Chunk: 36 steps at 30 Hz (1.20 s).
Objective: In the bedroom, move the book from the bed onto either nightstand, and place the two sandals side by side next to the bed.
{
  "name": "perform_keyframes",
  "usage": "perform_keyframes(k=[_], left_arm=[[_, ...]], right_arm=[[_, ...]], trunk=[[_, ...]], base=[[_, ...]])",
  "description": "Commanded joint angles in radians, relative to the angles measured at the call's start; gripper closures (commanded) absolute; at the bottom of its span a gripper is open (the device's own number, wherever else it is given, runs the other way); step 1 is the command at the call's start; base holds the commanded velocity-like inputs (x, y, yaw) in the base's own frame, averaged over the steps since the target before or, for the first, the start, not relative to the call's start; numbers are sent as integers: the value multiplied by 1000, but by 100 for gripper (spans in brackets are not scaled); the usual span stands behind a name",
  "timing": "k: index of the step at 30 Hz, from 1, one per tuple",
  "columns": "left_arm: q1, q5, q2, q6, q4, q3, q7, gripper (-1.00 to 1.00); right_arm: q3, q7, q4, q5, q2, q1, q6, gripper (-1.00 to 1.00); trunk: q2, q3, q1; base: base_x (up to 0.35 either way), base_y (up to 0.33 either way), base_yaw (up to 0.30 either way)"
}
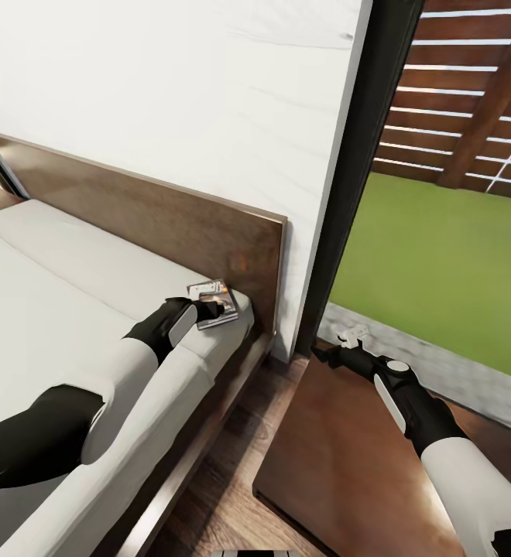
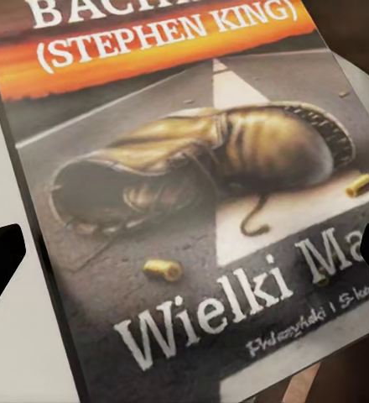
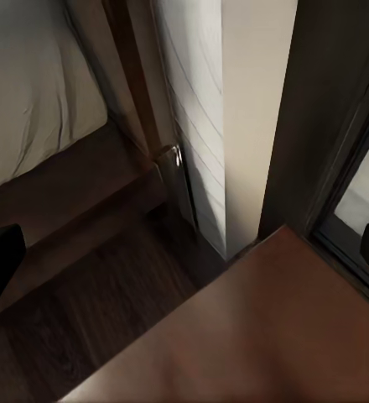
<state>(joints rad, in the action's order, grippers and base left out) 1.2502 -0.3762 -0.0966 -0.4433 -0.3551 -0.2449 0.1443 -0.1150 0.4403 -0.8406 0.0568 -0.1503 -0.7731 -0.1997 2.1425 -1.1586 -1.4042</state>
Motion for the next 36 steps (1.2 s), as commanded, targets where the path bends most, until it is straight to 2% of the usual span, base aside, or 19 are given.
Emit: perform_keyframes(k=[1, 23, 31, 36], left_arm=[[0, 0, 0, 0, 0, 0, 0, -100], [-8, -2, 7, 2, 2, 2, 3, -100], [-12, -3, 6, 50, 16, 3, 2, -100], [-12, -3, 5, 56, 17, 3, 1, -100]], right_arm=[[0, 0, 0, 0, 0, 0, 0, -100], [0, 0, 0, 0, 0, 0, 0, -100], [0, 0, 0, 0, 0, 0, 0, -100], [0, 0, 0, 0, 0, 0, 0, -100]], trunk=[[0, 0, 0], [0, 0, 0], [0, 0, 0], [0, 0, 0]], base=[[0, 0, 0], [0, 0, 0], [0, 0, 0], [0, 0, 0]])
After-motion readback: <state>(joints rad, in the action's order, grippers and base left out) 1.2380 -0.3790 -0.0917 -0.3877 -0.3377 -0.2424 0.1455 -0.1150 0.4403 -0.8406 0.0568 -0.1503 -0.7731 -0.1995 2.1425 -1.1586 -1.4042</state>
